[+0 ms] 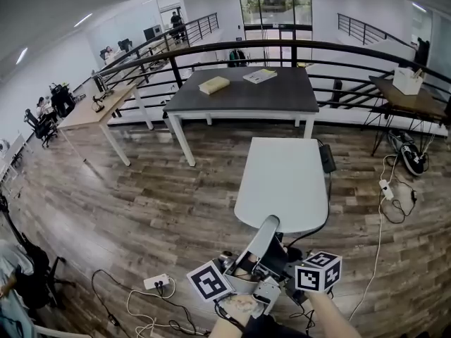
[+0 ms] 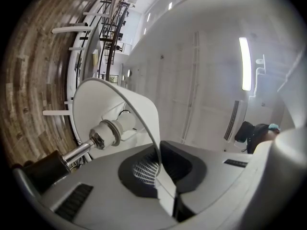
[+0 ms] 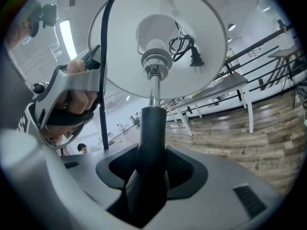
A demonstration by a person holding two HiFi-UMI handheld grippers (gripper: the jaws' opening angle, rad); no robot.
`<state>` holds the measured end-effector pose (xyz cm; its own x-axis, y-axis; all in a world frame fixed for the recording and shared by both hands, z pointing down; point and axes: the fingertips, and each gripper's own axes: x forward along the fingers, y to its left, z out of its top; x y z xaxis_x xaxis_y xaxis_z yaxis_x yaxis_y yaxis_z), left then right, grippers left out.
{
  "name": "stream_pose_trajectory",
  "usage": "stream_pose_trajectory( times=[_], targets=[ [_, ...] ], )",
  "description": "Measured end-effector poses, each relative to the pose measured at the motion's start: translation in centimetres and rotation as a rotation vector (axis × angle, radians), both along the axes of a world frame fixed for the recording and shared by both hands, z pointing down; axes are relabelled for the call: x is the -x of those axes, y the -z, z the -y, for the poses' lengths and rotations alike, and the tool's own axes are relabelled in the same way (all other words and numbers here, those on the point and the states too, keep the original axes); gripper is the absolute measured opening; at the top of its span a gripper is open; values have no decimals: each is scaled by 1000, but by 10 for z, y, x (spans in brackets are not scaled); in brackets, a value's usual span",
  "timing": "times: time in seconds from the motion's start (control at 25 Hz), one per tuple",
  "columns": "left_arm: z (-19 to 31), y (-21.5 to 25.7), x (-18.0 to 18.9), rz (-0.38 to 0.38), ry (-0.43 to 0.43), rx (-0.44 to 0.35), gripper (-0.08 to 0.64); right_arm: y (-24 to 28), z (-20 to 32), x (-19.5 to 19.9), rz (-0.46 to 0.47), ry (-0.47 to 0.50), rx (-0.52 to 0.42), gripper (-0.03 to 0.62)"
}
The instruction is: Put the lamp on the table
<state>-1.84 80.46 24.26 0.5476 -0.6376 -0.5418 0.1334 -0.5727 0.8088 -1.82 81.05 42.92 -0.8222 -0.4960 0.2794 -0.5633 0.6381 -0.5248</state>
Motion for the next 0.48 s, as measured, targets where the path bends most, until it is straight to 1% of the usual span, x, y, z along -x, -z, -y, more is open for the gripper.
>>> stream_pose_trajectory(
  times=[0.24,0.48],
  targets=[
    [29,-8,-2,-5,-15,10,18,-9,29,-3,-7,-13,9,195],
    [82,-14,5,-9,-30,14,18,-14,81,3,-10,-34,12,195]
  ],
)
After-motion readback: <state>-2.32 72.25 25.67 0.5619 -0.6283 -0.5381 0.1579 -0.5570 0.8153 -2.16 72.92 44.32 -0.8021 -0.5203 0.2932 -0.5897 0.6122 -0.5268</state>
